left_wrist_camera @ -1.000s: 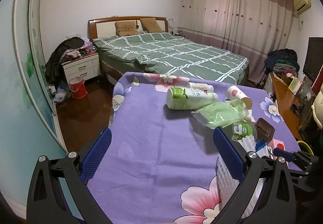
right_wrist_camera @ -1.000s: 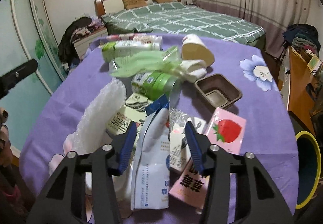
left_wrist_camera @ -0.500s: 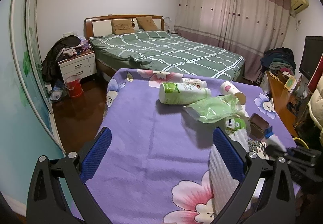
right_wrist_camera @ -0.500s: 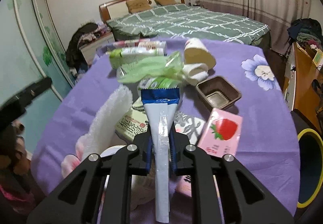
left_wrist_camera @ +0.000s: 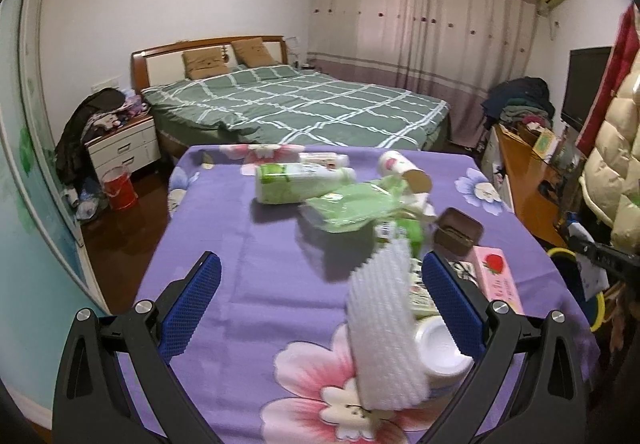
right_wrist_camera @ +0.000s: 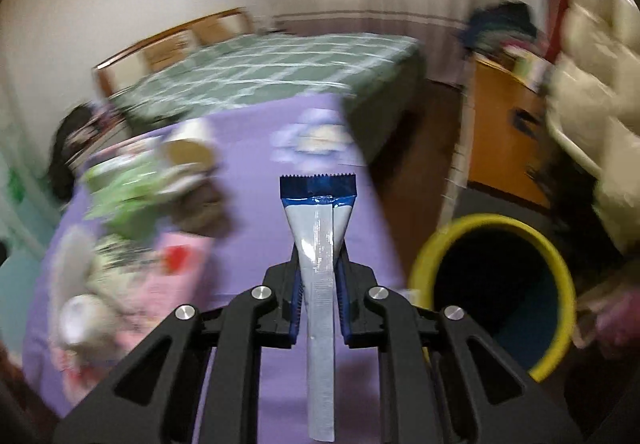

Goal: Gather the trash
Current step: 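Carry the tube over the yellow bin and open the right gripper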

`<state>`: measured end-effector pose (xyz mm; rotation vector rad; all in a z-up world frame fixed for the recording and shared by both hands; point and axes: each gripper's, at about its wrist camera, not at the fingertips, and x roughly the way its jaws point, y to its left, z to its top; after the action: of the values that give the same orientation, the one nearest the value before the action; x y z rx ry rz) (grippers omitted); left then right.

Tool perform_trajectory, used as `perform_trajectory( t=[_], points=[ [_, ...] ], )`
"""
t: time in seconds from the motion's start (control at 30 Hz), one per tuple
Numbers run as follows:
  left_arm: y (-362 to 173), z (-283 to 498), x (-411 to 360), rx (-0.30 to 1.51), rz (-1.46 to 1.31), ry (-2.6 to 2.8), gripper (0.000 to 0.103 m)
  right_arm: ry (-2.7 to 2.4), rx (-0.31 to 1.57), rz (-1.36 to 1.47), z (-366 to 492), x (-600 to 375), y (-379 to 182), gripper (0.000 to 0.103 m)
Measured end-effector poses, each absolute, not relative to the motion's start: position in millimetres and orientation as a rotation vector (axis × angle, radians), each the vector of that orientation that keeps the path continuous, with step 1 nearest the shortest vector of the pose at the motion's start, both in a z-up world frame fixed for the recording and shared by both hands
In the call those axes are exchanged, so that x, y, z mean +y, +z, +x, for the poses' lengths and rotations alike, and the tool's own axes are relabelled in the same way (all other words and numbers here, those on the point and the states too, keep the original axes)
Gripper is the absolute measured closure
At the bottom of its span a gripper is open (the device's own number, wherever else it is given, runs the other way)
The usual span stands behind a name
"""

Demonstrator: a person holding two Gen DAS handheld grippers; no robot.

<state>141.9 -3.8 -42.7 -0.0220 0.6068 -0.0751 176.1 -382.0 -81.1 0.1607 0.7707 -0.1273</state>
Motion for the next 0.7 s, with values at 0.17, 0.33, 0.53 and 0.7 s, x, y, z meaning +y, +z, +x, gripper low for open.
perform_trajectory(
  t=[0.17, 0.33, 0.53, 0.7],
  points=[
    [-42, 138, -26, 0.612, -0.002, -0.12, 0.004, -0.326, 0.809, 0.236, 169, -460, -109, 0.088],
    [-42, 133, -54, 0.621, 0.024, -0.174, 0.004, -0.422, 0.857, 0.278, 170, -506, -139, 0.087],
    [-46, 129, -86, 0.643, 0.064, -0.241, 0.004, -0.489, 0.877, 0.315, 173, -534, -158, 0.065],
    [-53, 129, -111, 0.673, 0.081, -0.288, 0.004, -0.504, 0.861, 0.334, 169, -543, -161, 0.062]
  ],
)
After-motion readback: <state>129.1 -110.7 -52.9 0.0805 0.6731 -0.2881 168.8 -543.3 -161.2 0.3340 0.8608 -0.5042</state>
